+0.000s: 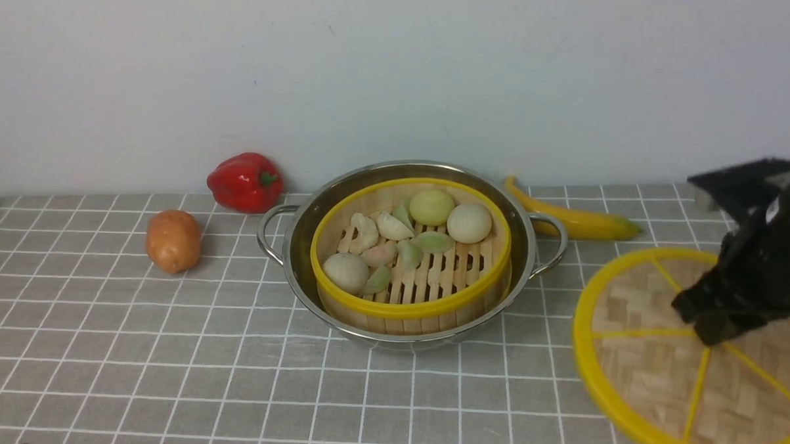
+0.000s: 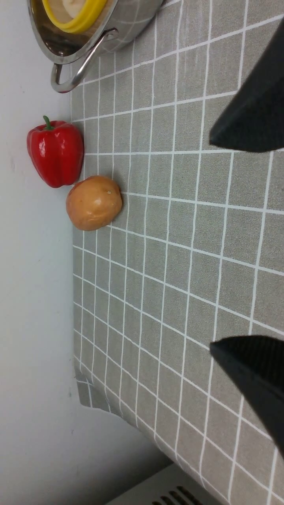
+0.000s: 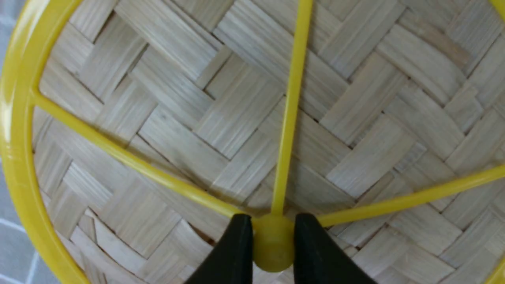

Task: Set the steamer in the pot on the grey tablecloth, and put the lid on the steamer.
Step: 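Place the bamboo steamer lid onto the steamer basket in the pot with the right gripper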

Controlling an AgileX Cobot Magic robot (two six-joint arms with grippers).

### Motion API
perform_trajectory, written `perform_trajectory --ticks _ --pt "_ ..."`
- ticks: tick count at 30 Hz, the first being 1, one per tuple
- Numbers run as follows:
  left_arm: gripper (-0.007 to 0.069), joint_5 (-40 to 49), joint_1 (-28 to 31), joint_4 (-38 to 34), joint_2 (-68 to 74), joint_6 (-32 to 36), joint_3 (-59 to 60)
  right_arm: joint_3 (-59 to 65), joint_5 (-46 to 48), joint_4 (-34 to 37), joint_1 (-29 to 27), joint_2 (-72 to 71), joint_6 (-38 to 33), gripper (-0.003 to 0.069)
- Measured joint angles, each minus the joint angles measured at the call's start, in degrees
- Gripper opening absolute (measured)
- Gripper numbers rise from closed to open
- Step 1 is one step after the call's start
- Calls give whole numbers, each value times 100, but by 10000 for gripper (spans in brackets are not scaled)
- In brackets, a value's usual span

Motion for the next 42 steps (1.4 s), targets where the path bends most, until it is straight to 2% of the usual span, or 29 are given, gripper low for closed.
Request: perform_trajectory --ticks 5,9,16,21,30,42 --pt "578 0 0 0 0 0 0 -1269 155 315 163 -46 -530 146" --pt "578 0 0 0 0 0 0 -2445 353 610 535 234 -1053 146" --pt "578 0 0 0 0 0 0 -4061 667 522 1437 1287 -1747 146" --pt "578 0 0 0 0 0 0 -4746 704 404 1860 1988 -2126 146" --pt "578 0 0 0 0 0 0 -5386 718 28 2183 2982 -2290 146" --pt "578 0 0 0 0 0 0 -5460 731 2 2183 3093 -2359 146"
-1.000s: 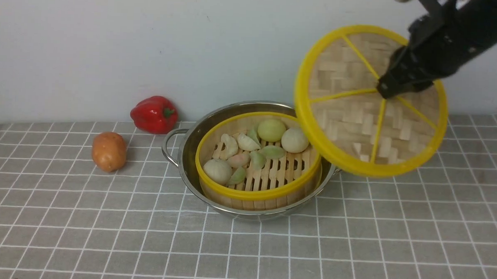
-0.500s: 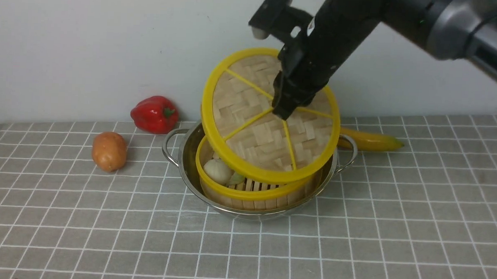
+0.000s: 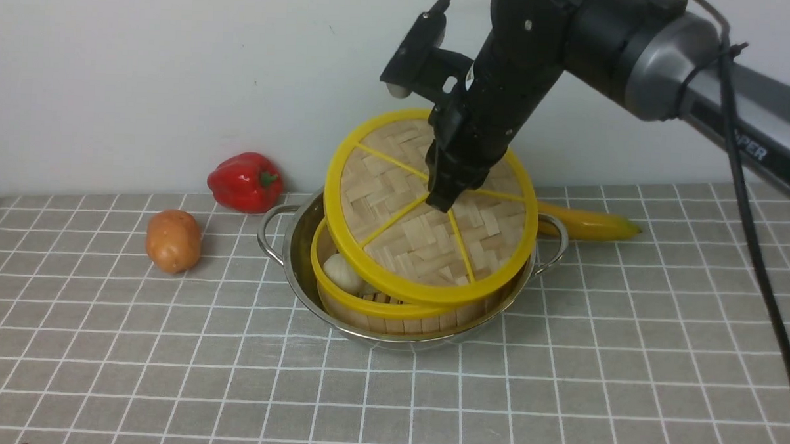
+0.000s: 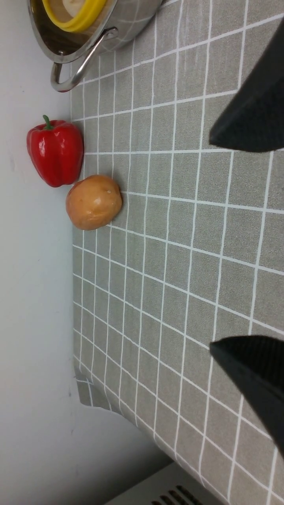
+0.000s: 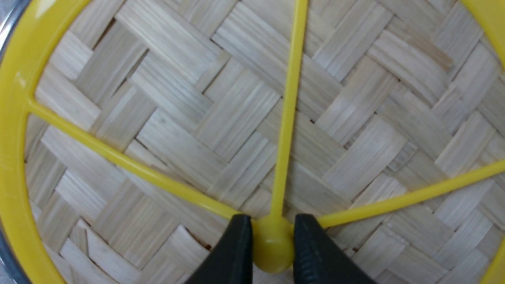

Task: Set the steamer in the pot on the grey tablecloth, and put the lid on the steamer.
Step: 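Place the bamboo steamer lid onto the steamer basket in the pot with the right gripper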

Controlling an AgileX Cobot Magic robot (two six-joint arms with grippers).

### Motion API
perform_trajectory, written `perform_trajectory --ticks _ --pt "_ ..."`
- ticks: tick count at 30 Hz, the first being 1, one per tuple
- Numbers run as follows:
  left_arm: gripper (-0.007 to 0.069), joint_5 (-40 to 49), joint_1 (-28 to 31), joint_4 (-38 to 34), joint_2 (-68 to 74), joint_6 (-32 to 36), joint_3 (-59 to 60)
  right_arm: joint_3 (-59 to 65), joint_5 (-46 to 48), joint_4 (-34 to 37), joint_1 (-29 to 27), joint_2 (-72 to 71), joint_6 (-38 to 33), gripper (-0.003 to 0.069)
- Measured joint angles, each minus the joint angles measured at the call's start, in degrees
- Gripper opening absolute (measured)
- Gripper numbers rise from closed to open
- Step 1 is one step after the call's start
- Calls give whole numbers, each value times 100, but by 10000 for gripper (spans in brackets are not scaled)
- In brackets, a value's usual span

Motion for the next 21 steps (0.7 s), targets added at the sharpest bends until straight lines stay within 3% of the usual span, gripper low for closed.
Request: perform_trajectory --ticks 21 --pt "578 0 0 0 0 0 0 -2 -319 358 0 0 -598 146"
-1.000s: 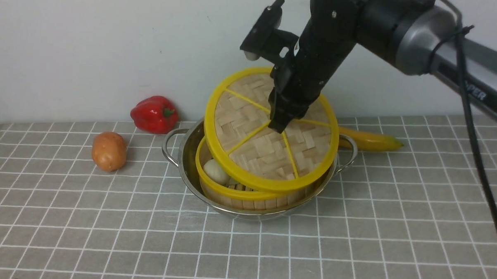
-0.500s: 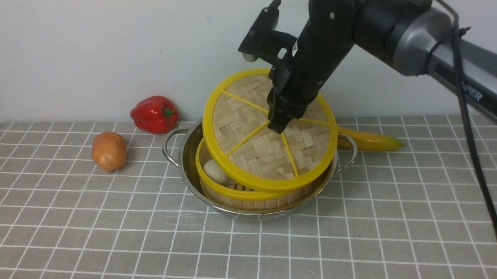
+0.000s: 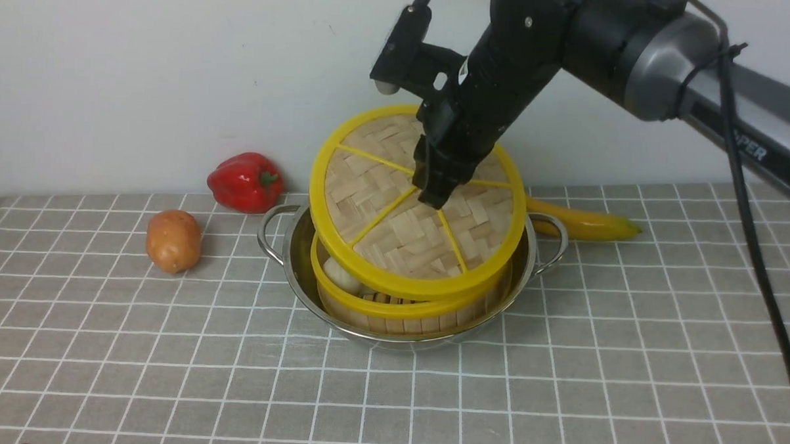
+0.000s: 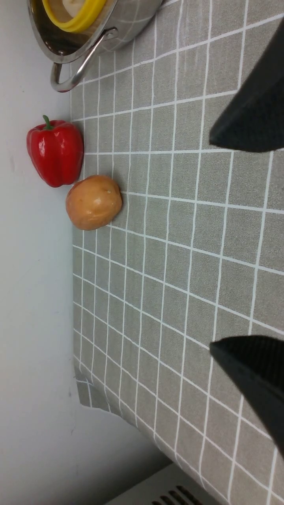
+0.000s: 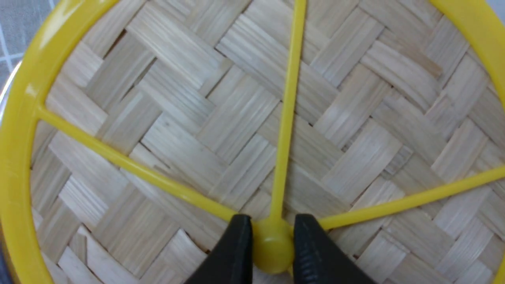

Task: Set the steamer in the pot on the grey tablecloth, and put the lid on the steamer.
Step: 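Place the bamboo steamer lid onto the steamer basket in the pot with the right gripper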

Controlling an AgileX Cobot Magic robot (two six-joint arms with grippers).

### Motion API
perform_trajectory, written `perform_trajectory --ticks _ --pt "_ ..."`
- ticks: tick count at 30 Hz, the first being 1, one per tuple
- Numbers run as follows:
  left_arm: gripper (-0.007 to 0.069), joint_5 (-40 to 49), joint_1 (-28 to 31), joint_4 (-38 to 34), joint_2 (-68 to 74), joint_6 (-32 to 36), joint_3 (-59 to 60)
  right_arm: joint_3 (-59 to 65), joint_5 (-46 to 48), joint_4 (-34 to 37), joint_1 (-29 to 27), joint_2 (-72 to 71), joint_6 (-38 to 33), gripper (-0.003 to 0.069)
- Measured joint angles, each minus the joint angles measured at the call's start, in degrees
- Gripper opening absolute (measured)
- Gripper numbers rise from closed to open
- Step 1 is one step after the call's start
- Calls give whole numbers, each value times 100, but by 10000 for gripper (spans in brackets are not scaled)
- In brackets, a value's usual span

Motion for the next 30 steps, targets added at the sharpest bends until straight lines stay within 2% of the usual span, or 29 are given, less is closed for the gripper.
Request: perform_trajectory --ticks 13,30 --pt "578 0 0 0 0 0 0 -4 26 270 0 264 -68 146" --pt "578 0 0 0 0 0 0 -4 -367 309 0 389 -690 146"
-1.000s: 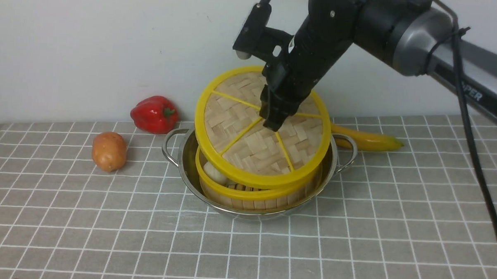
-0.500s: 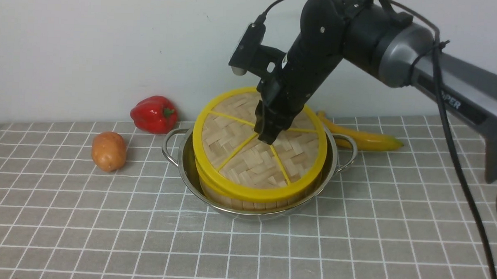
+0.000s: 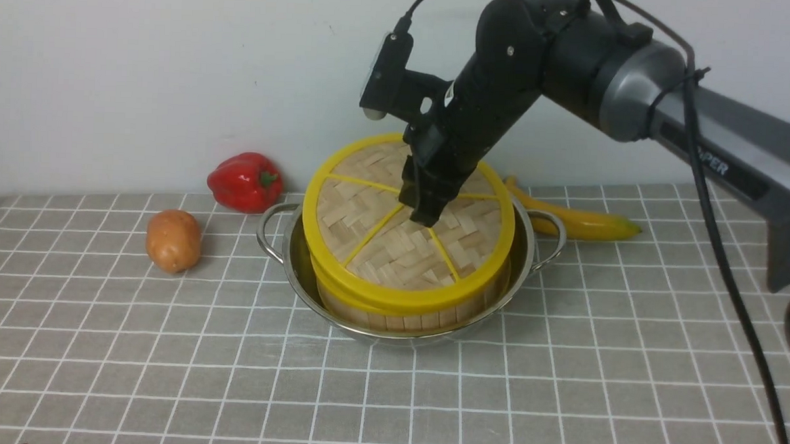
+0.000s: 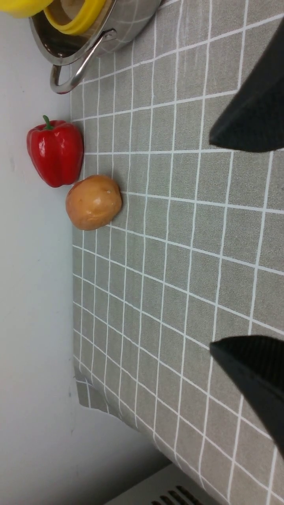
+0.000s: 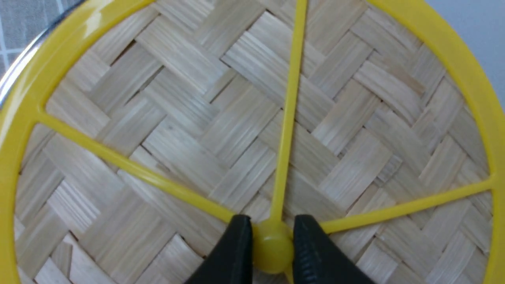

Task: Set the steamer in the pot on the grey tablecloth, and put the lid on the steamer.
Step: 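Place the bamboo steamer lid onto the steamer basket in the pot with the right gripper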

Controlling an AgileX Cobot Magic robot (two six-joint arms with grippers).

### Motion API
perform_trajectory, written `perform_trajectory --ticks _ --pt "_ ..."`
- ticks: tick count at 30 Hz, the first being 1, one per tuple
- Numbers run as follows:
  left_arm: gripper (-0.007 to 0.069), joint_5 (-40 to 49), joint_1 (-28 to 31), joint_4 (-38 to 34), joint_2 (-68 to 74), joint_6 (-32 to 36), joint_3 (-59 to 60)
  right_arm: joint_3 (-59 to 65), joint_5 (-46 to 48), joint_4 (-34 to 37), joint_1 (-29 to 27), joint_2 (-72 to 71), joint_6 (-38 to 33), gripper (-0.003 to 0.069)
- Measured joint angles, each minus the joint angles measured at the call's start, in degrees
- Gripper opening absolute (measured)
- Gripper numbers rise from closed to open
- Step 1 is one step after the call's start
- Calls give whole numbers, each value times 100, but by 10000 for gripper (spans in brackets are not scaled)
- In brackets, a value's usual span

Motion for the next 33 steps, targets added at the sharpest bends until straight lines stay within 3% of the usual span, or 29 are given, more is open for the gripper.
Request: perform_trajectory --ticks 17,33 --pt "578 0 0 0 0 0 0 0 -215 59 0 203 -614 144" --pt "578 0 0 0 0 0 0 -641 379 -72 0 203 -331 144"
